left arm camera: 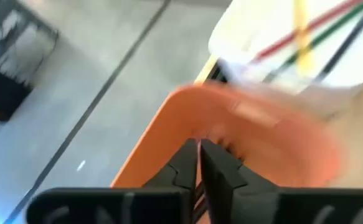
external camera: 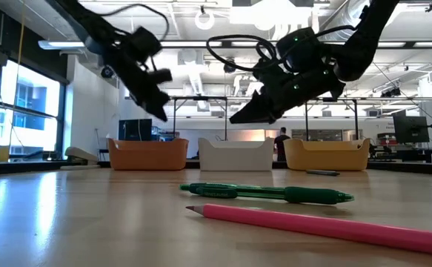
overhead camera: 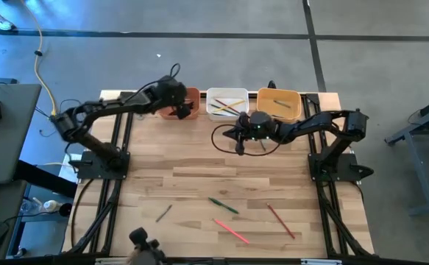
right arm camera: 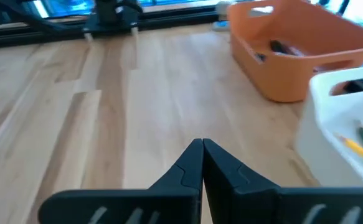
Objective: Sort crayons/erasers/pens/pencils in bins
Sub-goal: Put the top gray crayon into the yellow bin
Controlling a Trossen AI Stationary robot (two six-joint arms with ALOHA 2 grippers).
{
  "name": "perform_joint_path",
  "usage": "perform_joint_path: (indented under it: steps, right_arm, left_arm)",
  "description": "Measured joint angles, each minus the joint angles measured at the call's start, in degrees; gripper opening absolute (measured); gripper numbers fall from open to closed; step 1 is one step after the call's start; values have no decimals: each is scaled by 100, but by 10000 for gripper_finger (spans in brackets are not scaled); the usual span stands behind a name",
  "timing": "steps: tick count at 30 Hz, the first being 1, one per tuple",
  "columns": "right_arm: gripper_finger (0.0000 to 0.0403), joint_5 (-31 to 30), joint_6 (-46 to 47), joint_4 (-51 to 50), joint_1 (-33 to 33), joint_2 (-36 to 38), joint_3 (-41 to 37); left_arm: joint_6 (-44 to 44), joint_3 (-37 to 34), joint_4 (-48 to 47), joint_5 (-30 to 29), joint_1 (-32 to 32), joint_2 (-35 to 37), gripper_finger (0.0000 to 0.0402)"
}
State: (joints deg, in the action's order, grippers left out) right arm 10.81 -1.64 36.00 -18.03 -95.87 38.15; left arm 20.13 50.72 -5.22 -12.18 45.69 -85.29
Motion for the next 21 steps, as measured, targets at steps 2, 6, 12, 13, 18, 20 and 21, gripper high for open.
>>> perform_joint_path:
  steps: [2,6,12,13,18,20,21]
  right_arm:
    - [0,-71,-41,9,1,4,2]
    - [0,-239,-185,-41,7,-55,-5]
    - [0,-491,-154,-44,97,-12,-11]
    - [0,-511,-97,-105,128,35,-11]
    - [0,-823,182,-1048,282,569,-11]
    - [0,-1131,349,-1667,386,880,-9]
    - [0,-1338,467,-1952,447,1030,-9]
  left_arm:
    - [-215,-371,457,283,-99,381,4]
    - [-836,-1142,1279,887,-386,1119,8]
    - [-1728,-2373,2571,1580,-1112,2061,1]
    - [-1883,-2603,2931,1656,-1268,2171,1]
    - [-2544,-3782,5052,1708,-2099,2345,0]
    - [-2585,-4137,5753,1652,-2383,2345,0]
    - [-2563,-4253,5973,1645,-2493,2345,0]
